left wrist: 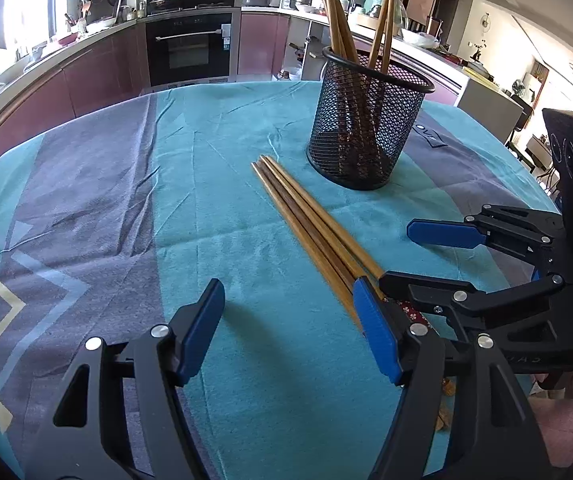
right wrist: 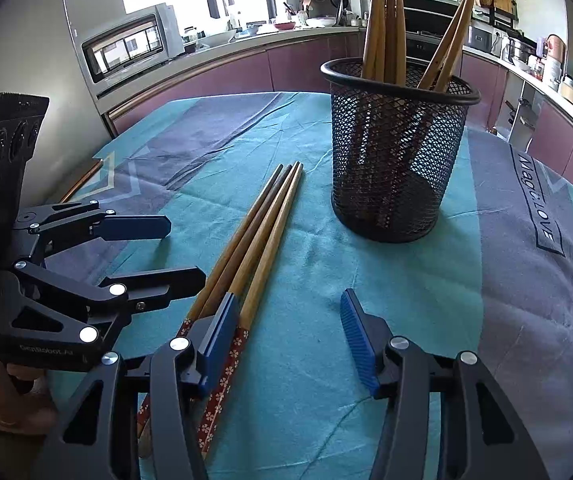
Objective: Organize utensils
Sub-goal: 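Withdraw both open grippers and hover them over the remaining chopsticks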
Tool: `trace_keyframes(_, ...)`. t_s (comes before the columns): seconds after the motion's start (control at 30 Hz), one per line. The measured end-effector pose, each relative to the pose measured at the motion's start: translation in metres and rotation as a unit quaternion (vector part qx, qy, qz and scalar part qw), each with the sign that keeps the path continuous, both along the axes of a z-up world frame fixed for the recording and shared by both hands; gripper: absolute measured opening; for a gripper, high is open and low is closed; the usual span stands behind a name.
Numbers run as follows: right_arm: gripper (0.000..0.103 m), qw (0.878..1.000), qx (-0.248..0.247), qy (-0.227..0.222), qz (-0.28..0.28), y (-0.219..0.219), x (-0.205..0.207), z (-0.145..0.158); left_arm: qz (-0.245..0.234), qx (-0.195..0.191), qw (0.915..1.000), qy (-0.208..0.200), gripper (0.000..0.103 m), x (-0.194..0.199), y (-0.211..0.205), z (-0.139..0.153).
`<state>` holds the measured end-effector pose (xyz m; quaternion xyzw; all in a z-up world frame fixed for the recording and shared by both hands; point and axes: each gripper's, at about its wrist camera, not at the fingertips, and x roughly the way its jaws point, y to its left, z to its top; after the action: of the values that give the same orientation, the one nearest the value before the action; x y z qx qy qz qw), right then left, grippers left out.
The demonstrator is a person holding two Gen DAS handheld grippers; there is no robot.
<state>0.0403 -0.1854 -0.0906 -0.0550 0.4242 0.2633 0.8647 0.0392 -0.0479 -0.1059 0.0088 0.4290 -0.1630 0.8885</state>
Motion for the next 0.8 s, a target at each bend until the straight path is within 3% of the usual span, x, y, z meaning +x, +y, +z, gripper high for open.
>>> trace_keyframes(0.8,0.050,1.000,0.009,0.004,-0.005,-0.0069,0.0009,0.0006,-0.015,0.034,0.9993,0.003,0.062,0.0012,-0.0094,-0.0028)
